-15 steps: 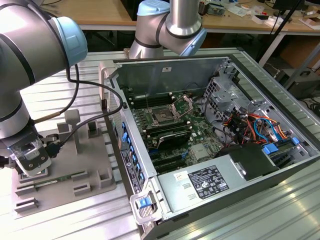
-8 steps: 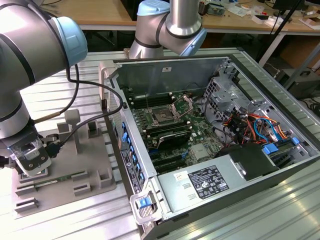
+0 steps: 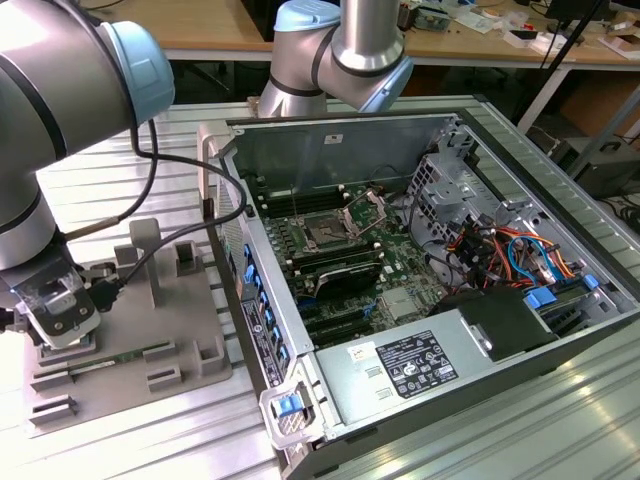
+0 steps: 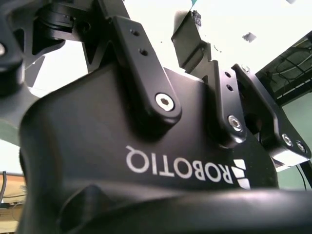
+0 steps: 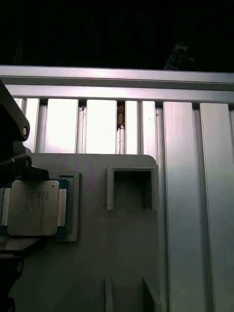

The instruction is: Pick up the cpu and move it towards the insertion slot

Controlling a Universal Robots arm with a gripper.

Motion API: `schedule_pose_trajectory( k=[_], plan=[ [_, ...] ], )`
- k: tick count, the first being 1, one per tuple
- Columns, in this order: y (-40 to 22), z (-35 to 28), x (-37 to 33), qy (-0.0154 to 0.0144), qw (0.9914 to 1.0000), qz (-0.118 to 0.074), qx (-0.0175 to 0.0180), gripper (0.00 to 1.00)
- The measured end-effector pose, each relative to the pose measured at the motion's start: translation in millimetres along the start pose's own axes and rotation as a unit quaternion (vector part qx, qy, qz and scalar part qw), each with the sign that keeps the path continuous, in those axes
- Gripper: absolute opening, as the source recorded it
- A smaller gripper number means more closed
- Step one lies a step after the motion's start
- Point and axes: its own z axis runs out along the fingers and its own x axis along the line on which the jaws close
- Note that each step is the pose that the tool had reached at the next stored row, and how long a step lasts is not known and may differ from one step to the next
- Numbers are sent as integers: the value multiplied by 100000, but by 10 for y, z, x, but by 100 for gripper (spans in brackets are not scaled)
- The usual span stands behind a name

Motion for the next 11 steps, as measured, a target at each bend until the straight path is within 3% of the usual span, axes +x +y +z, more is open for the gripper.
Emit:
schedule_pose_trajectory(
  k=[11],
  plan=[
    [5, -124, 0, -3, 100000, 0, 3, 55]
  ],
)
